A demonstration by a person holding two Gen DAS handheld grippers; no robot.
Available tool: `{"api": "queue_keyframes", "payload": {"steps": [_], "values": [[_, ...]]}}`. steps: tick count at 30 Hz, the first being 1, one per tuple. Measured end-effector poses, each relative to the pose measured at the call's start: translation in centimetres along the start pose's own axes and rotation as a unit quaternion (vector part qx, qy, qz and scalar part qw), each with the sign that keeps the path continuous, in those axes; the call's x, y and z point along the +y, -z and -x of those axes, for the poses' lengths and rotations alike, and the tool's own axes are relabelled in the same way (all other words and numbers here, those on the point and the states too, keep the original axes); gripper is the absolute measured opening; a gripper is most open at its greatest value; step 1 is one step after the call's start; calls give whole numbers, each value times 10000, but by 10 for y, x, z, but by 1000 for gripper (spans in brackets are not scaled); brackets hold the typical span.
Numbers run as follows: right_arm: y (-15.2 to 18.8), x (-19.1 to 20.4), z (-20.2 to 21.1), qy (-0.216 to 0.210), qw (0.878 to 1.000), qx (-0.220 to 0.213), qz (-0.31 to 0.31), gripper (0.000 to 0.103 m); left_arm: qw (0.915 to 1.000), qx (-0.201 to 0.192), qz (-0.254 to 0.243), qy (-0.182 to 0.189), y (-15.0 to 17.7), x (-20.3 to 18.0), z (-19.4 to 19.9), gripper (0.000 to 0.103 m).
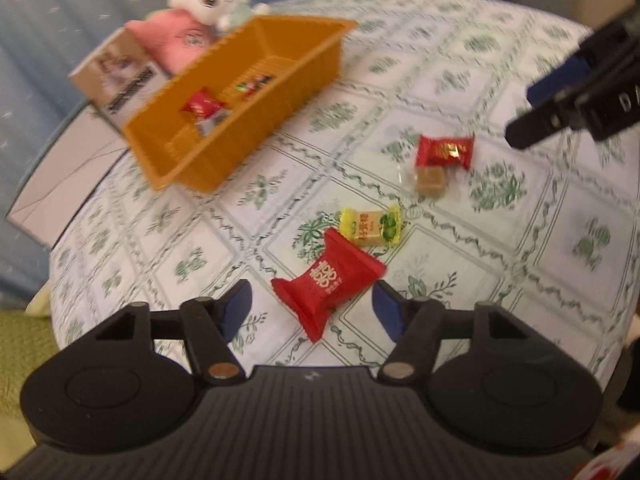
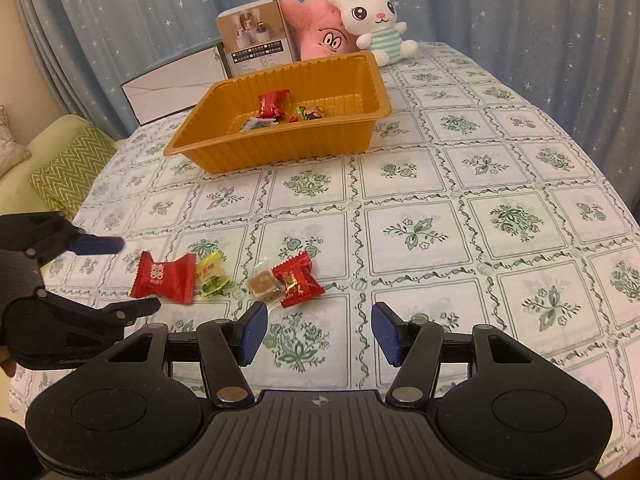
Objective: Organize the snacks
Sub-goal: 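Grasp the large red packet with the left gripper while the right gripper grasps the clear brown-candy packet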
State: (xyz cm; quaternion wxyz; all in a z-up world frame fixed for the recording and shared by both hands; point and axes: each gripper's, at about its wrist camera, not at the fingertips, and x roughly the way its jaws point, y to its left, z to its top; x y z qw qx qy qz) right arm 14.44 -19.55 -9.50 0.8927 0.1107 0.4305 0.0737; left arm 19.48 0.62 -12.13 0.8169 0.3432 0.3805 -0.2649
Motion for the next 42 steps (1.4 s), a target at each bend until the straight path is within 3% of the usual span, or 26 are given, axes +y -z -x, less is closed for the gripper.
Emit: {"api": "queue_keyframes", "payload": {"steps": [8, 14, 18, 22, 27, 30, 34, 42], "values": [[-3, -6, -16, 18, 10000, 66, -72, 58, 9979, 92, -532, 371, -8, 7, -21, 48], [-5, -8, -22, -53, 10000, 53, 50, 58, 9985, 225, -227, 452, -4, 7, -20, 27], [-6, -4, -26, -184, 9996, 8, 201, 58, 9973, 174, 575, 412, 5, 12, -15, 25], [-5, 11, -32, -559, 9964, -6, 638, 58, 9881, 117, 1484, 382, 13, 20, -9, 24], [-3, 29, -45, -865, 9919, 57, 927, 57, 9779, 22, 2069, 316, 20, 23, -5, 24], [-5, 34, -56, -865, 9906, 70, 1058, 57, 9764, -39, 2139, 307, 21, 23, -4, 24], [-7, 40, -69, -707, 9884, 151, 1334, 39, 9747, -90, 2215, 297, 24, 23, -5, 27], [-3, 50, -84, -495, 9800, 119, 1926, 38, 9769, -148, 2121, 190, 26, 19, -8, 38]]}}
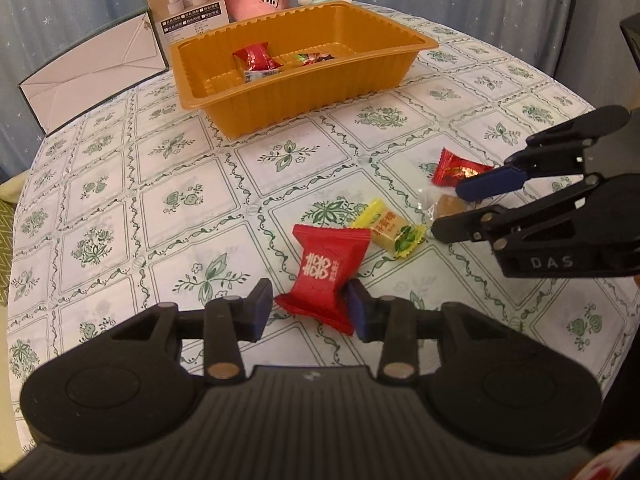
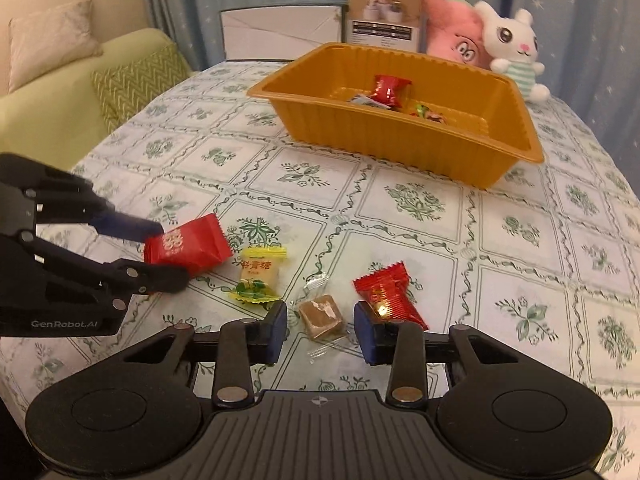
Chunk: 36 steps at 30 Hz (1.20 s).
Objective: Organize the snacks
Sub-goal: 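Grasp the large red packet with the left gripper while the right gripper grasps the clear brown-candy packet, then carry both packets over the orange tray and open both grippers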
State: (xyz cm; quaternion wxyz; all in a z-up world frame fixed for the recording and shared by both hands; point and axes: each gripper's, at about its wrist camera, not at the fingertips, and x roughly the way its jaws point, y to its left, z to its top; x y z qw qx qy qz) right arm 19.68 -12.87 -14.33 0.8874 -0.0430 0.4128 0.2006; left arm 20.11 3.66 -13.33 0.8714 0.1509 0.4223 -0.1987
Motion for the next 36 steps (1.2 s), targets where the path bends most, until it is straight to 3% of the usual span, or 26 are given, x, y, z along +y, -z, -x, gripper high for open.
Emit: {"api": "queue_keyframes", "payload": {"steps": [3, 5, 8, 14, 16, 18, 20, 29, 36], "values": [[1, 2, -3, 7, 10000, 1, 92, 34, 10000, -76, -47, -7, -1, 0, 1, 41], [1, 3, -2, 11, 9999, 3, 137, 21, 9998, -143, -126, -30, -3, -2, 2, 42], [2, 3, -1, -32, 9999, 27, 112, 21, 9994, -201, -286, 8, -7, -5, 2, 48], [4, -2, 9, -88, 9996, -36, -280, 21, 9953, -128, -960, -77, -13, -17, -5, 48], [5, -3, 13, -68, 9993, -63, -366, 21, 9928, -67, -1192, -59, -14, -22, -7, 45], [6, -4, 16, -64, 9990, -69, -432, 21, 9918, -2, -1278, -52, -15, -25, -9, 29], [6, -6, 18, -68, 9985, -72, -534, 21, 9921, 53, -1254, -74, -15, -27, -10, 23], [0, -11, 41, -64, 9961, -305, -821, 21, 9992, -224, -322, -42, -24, -17, 15, 22], [-41, -28, 58, 12, 9927, -697, -980, 21, 9974, -649, 191, -240, -71, -5, 31, 22]]}}
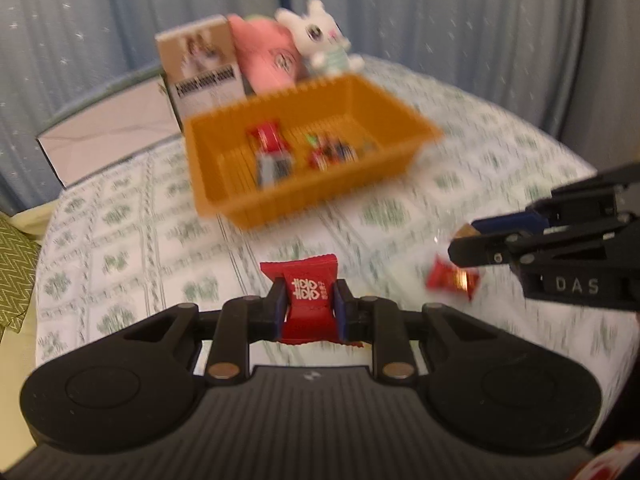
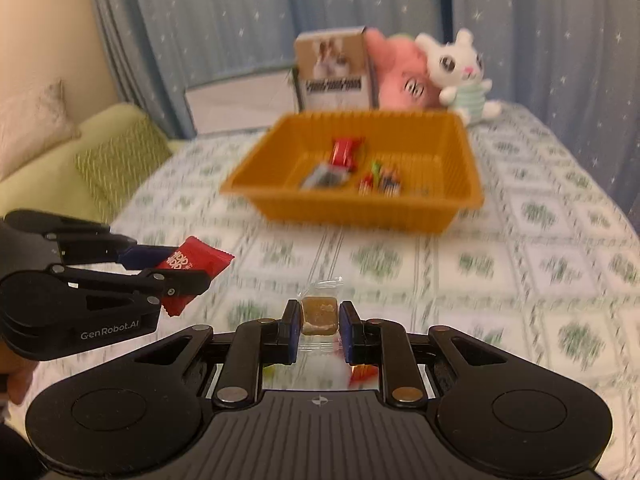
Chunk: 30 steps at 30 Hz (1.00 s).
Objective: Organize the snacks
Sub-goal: 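Carry both packets over the orange tray and open both grippers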
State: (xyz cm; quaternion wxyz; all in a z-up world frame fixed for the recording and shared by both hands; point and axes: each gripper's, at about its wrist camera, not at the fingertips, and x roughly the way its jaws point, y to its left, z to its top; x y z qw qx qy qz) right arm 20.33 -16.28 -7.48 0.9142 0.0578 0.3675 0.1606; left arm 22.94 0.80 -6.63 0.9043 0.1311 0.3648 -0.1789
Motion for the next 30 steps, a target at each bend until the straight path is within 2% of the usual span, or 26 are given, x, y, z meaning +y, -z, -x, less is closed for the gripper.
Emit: {"api": "queue_keyframes", "payload": {"steps": [6, 13, 21, 30], "values": [[-52, -17, -6, 91, 9995, -288, -82, 21, 9989, -352, 249, -185, -47, 9, -8, 22], [-94, -40, -29, 229, 9989, -376, -189, 21, 9968, -496, 580, -217, -82, 27, -35, 22], [-115, -57, -57, 260, 9986, -273, -362, 21, 9963, -420, 715, -213, -101, 44, -70, 22], [-122, -60, -70, 251, 9984, -243, -436, 21, 9958, -200, 877, -152, -100, 55, -98, 22]]}}
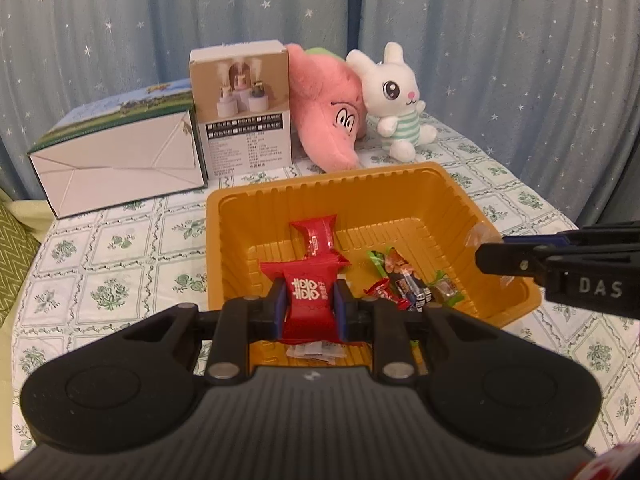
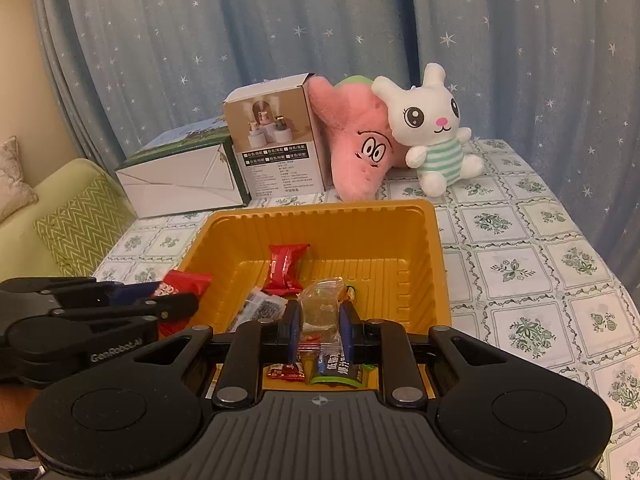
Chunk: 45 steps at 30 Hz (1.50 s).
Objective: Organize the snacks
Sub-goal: 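Carry both packets over the orange tray and open both grippers, then withdraw both tools from the tray toward the last two candies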
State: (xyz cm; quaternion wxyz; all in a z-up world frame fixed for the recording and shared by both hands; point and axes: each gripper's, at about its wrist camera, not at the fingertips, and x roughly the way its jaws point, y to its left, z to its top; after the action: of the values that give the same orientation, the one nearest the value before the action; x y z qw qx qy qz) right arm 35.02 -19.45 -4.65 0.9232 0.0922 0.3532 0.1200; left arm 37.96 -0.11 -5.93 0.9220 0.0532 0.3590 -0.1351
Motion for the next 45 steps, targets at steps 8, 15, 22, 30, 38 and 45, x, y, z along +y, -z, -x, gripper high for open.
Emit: {"api": "queue_keyframes", "payload": {"steps": [8, 15, 22, 30, 38, 45], "values": [[3, -3, -6, 0, 10000, 77, -29, 21, 10000, 40, 9, 35, 5, 6, -5, 35], [0, -3, -7, -73, 9998, 111, -147, 21, 9999, -25, 132, -74, 13, 19, 13, 48], [-6, 2, -12, -196, 9995, 80, -253, 21, 9998, -108, 150, -94, 23, 23, 26, 51], [-6, -4, -13, -351, 9977, -48, -577, 55, 9997, -87, 198, -115, 42, 21, 38, 57], [18, -8, 21, -101, 9978, 119, -642, 56, 9989, -1, 443, -142, 65, 10, 71, 66], [50, 0, 76, 61, 9979, 140, -632, 56, 9976, 17, 677, -138, 88, -7, 113, 71]]}}
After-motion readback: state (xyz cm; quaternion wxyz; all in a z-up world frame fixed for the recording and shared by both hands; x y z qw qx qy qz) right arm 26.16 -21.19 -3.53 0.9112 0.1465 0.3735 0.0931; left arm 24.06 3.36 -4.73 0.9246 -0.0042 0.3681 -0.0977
